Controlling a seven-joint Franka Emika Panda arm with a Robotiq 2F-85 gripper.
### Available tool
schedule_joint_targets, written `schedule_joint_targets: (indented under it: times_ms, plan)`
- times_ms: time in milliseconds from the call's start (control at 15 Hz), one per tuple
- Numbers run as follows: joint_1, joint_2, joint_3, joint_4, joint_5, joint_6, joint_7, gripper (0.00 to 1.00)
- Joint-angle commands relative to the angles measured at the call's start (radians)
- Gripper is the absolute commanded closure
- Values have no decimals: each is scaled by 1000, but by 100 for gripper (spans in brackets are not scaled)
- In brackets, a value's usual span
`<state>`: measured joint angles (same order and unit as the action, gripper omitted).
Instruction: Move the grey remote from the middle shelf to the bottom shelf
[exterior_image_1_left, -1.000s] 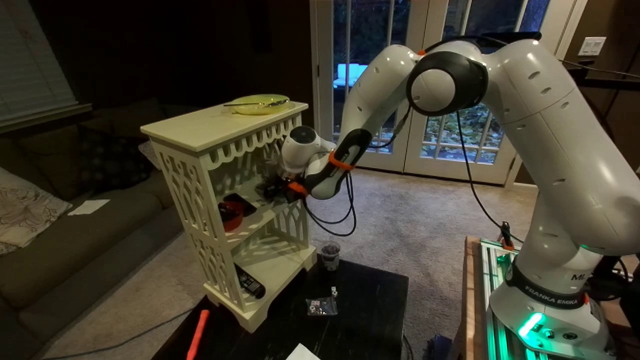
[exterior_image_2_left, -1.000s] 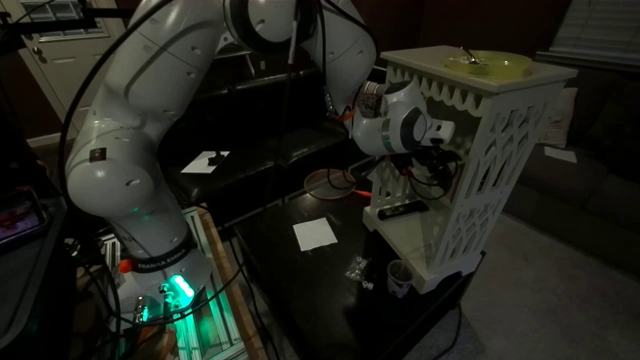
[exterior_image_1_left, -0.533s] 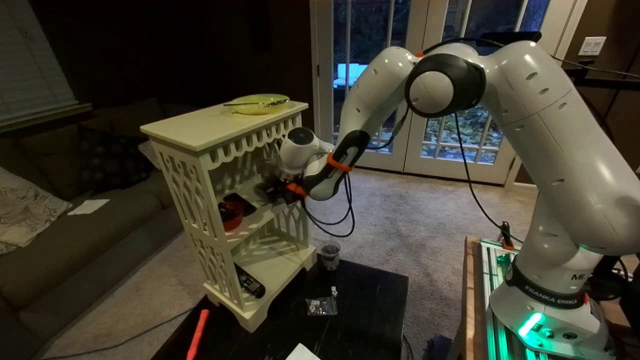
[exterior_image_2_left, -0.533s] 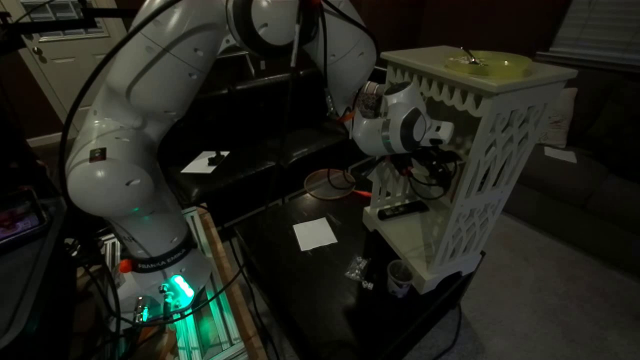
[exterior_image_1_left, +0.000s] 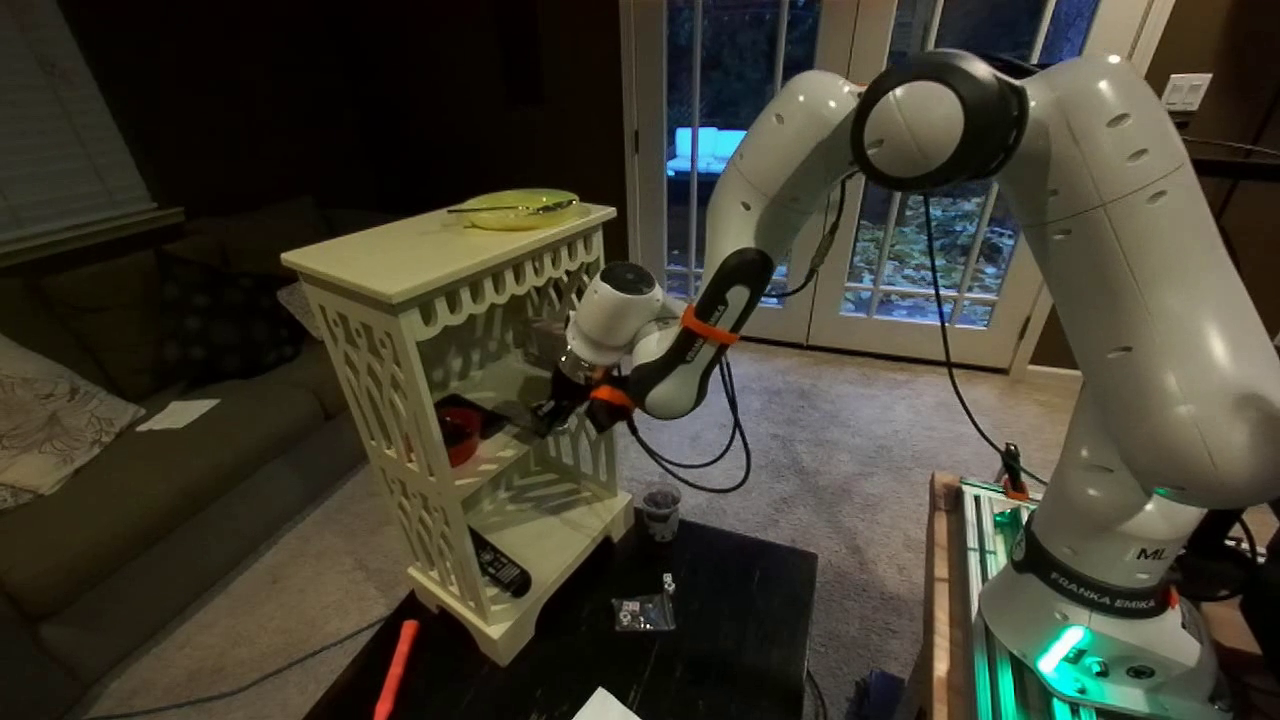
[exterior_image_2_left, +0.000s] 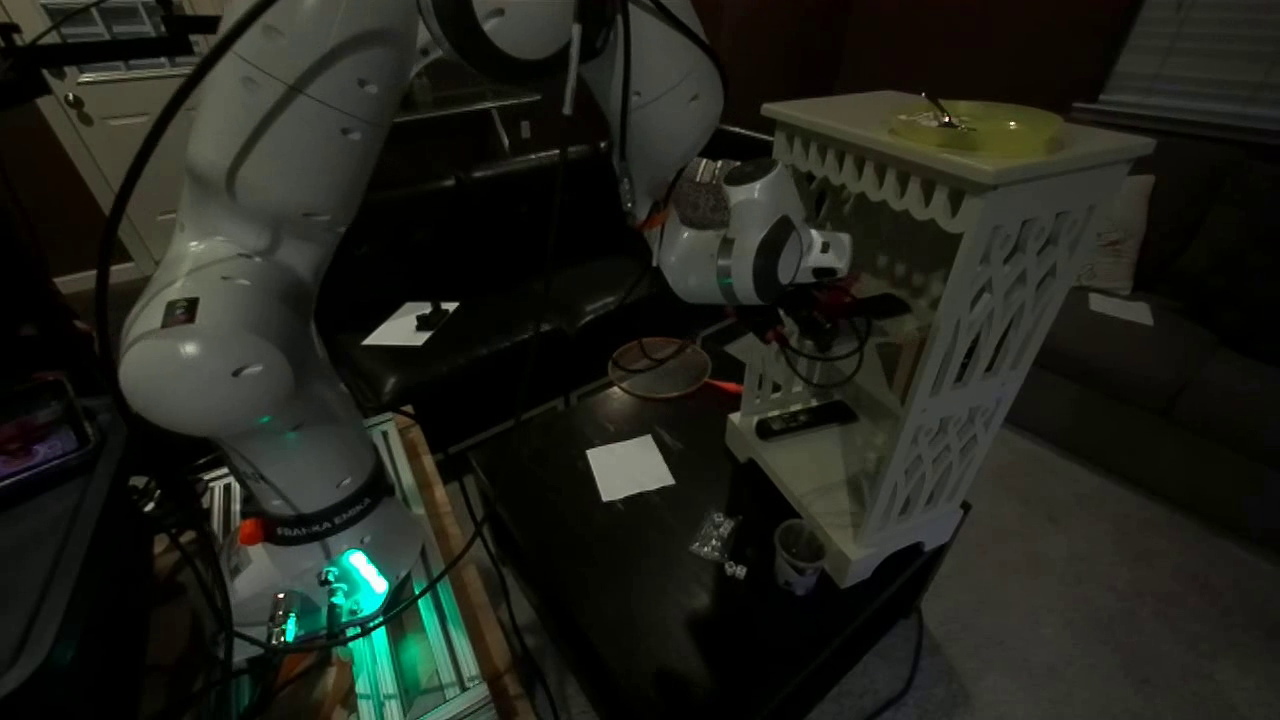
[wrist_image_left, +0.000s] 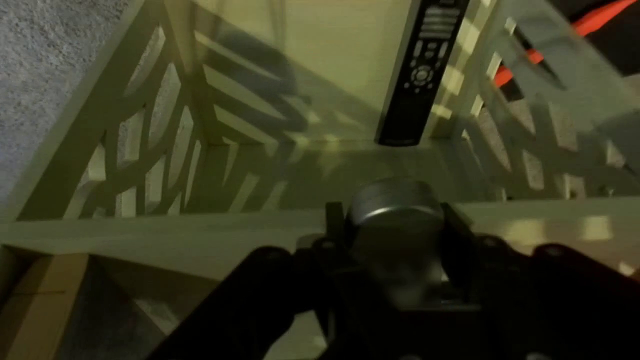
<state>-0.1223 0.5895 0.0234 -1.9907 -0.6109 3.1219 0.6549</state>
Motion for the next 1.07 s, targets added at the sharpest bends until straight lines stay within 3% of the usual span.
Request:
schedule_joint_targets:
  times_ms: [0,133,267,600,800,933,1000]
  plan:
    - [-109,-148,118,-252,-34,30,-80,79]
    - [-120,-214,115,-364,-40,46,-53,79]
    - [-154,-268,162,-478,-31,54,-85,79]
    - [-447,-211,528,-618,35,-46,-281,79]
    - [-560,-129,639,-560,62,-153,-336,79]
    - [-581,-40,660,-436,89,-243,-365,79]
    - [-548,-19,634,-367,97,-286,-340,79]
